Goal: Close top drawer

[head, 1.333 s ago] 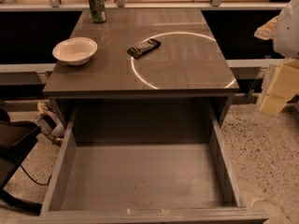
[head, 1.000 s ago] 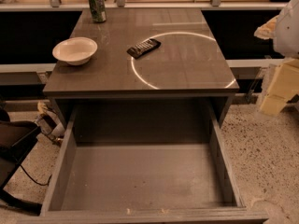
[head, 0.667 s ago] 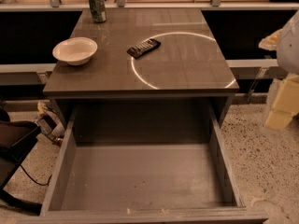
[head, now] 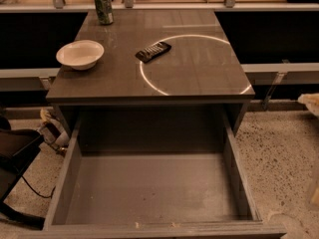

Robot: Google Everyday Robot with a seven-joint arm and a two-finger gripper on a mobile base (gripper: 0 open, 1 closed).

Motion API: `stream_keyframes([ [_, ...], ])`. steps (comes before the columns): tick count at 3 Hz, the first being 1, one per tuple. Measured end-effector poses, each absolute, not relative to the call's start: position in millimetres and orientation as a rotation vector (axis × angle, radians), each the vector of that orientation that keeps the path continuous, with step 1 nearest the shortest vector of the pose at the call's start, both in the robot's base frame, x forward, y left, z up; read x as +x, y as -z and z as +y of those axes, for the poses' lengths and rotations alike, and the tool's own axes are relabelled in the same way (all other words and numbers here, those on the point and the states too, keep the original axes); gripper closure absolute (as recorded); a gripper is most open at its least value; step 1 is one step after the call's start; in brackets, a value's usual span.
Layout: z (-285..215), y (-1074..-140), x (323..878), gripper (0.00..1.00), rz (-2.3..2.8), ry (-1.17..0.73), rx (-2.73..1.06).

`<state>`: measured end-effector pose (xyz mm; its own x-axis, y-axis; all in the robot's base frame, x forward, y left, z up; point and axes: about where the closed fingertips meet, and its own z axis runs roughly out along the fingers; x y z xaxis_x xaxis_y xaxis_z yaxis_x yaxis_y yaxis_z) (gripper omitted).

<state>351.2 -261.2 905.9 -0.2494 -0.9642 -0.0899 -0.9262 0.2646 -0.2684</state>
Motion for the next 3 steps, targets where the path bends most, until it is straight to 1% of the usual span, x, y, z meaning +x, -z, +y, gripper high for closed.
stream_keyframes([
  [1,-275,-843,302,0.25,2.344,0.141,-1.782],
  [2,-274,-806,271,0.49,2.350,0.049,-1.796],
  [3,-262,-792,242,0.72,2.319,-0.009,-1.854],
])
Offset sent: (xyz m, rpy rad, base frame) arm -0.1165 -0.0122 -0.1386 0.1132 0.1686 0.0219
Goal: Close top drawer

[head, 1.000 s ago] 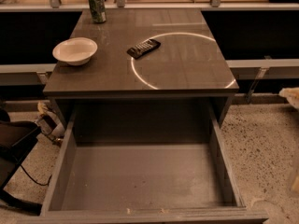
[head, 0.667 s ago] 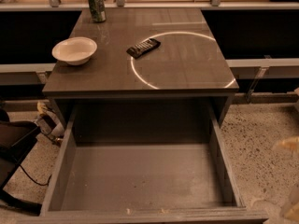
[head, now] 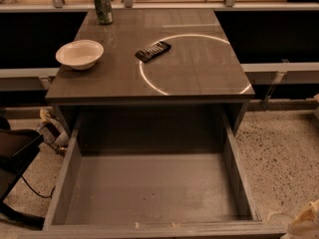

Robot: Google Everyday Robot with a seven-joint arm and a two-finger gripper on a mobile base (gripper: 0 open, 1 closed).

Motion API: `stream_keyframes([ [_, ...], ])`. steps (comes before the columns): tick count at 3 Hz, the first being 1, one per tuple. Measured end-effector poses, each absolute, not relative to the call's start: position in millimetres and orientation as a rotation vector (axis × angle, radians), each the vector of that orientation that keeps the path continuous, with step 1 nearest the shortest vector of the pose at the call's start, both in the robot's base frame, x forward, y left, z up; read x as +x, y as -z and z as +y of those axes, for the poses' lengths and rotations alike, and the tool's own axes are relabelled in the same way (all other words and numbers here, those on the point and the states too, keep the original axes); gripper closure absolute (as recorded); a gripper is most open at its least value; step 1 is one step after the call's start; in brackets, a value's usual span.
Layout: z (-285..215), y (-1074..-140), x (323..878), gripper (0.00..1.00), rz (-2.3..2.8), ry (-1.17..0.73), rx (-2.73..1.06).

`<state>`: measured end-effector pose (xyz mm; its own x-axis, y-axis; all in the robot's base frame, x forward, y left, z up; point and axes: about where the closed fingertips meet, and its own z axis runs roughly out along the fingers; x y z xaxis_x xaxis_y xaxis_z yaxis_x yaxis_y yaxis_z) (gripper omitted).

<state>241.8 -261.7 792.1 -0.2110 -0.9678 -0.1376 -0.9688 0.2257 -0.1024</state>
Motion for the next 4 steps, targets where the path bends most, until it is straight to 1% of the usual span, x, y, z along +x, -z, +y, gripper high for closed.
stream_keyframes([
  [1,-242,-791,223,0.96,2.244,-0.066,-1.930],
  [2,-241,-790,224,1.00,2.238,-0.071,-1.935],
  [3,-235,-781,224,1.00,2.239,-0.071,-1.950],
  [4,-219,-754,216,1.00,2.241,-0.020,-1.977],
])
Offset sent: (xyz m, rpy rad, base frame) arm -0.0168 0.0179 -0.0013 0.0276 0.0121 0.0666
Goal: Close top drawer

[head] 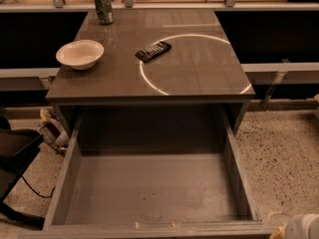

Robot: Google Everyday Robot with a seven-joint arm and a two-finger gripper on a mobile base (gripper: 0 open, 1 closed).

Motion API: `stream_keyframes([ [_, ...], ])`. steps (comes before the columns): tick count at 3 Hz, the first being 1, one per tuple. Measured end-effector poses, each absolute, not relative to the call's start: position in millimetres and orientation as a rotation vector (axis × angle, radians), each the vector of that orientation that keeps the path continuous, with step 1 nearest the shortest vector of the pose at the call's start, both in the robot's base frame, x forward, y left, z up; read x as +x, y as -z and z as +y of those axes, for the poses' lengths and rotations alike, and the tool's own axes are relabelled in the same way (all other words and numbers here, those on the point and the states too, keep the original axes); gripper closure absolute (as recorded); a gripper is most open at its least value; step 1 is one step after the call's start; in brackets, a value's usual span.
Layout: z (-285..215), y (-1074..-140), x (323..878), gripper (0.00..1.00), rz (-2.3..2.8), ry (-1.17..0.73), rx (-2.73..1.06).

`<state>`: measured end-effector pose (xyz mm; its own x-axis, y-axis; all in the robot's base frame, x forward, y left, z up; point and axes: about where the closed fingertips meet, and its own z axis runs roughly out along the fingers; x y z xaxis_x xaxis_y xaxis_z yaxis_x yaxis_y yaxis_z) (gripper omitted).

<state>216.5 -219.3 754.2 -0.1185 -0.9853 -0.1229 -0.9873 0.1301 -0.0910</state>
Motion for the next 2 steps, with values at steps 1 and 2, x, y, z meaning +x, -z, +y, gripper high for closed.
stream_keyframes([
  [1,-208,-723,206,1.00,2.224,0.058,-2.032],
  [2,-185,-681,202,1.00,2.179,0.084,-2.128],
])
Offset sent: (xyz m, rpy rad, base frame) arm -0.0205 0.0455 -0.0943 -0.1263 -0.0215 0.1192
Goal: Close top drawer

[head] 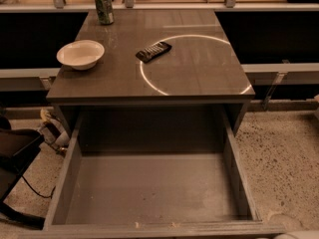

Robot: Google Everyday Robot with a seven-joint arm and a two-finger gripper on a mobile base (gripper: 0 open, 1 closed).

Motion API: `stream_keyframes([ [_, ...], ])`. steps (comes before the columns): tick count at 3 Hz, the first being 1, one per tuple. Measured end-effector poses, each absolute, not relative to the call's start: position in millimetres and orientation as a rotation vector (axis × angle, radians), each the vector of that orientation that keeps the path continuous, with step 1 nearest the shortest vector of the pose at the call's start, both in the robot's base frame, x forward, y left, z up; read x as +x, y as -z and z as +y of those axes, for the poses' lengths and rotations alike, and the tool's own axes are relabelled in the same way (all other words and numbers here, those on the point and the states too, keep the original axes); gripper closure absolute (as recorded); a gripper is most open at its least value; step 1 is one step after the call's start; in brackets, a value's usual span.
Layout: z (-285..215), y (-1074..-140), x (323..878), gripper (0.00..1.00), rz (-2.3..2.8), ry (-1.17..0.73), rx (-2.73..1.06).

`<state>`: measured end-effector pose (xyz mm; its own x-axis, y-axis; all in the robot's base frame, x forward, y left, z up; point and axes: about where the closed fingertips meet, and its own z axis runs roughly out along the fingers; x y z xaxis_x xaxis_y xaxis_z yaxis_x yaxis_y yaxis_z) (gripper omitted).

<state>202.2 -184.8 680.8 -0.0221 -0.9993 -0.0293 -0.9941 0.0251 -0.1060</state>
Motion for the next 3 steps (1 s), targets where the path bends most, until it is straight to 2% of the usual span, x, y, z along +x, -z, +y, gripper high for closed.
stream_keyframes([
  [2,-141,-632,213,1.00,2.095,0.053,-2.271],
  [3,-115,-619,239,1.00,2.052,0.086,-2.328],
])
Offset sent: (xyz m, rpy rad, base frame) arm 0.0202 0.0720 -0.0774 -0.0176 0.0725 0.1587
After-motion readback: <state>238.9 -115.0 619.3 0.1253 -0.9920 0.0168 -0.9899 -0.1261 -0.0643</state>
